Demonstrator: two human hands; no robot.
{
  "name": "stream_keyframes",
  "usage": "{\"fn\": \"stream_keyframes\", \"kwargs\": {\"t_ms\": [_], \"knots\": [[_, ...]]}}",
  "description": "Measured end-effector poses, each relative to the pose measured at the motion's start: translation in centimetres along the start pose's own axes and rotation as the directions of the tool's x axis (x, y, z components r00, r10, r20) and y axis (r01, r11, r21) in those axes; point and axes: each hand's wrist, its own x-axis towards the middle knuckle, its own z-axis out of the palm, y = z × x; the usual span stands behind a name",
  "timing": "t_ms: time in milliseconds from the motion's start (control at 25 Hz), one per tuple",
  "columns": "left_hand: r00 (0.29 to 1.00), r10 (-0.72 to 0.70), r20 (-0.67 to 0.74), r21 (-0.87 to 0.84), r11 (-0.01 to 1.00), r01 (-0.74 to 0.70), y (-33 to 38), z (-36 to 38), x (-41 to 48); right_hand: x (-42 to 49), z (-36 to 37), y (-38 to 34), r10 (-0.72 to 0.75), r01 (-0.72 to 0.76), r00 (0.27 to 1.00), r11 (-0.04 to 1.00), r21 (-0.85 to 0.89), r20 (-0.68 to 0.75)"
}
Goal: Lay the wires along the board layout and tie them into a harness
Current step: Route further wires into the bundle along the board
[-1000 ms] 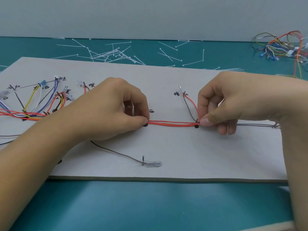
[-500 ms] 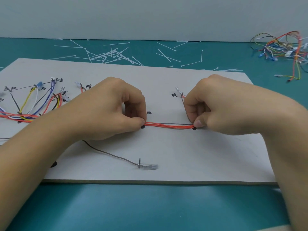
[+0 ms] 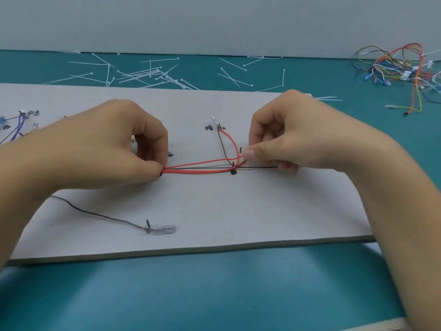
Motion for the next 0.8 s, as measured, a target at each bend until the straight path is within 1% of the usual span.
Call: {"fn": "stream_keyframes", "kwargs": {"t_ms": [80,160,240,360,480,640,800], "knots": [[0.999,0.015,-0.04,-0.016,1.0,-0.016,0.5,0.3,0.2,0.1,-0.1,0.2,0.036,-0.036,0.999,0.999,-0.021,-0.001],[0.995,0.062,-0.081,-0.018,0.998,-0.063,0.9,0.7,0.2,0.2,0.0,0.3,0.063,-0.062,0.998,0.997,-0.033,0.003],[0.989,0.126,-0.076,-0.042,0.991,-0.13,1.6,1.4,0.2,0.2,0.0,0.3,0.076,-0.076,0.997,0.997,-0.025,0.015],[0.979,0.192,-0.071,-0.079,0.977,-0.197,2.6,2.6,0.5,-0.1,-0.2,0.2,0.054,-0.054,0.998,0.999,-0.006,0.039],[0.973,0.197,-0.12,-0.123,0.97,-0.211,2.6,3.1,0.9,-0.2,-0.4,0.2,0.036,-0.037,0.998,0.999,0.008,0.056],[0.979,0.174,-0.103,-0.161,0.969,-0.189,2.7,3.3,0.8,-0.2,-0.3,0.3,0.033,-0.034,0.996,0.999,0.009,0.084],[0.975,0.173,-0.137,-0.167,0.967,-0.194,2.8,3.2,0.7,-0.3,-0.6,0.4,0.012,-0.014,0.998,1.0,0.027,0.069]]}}
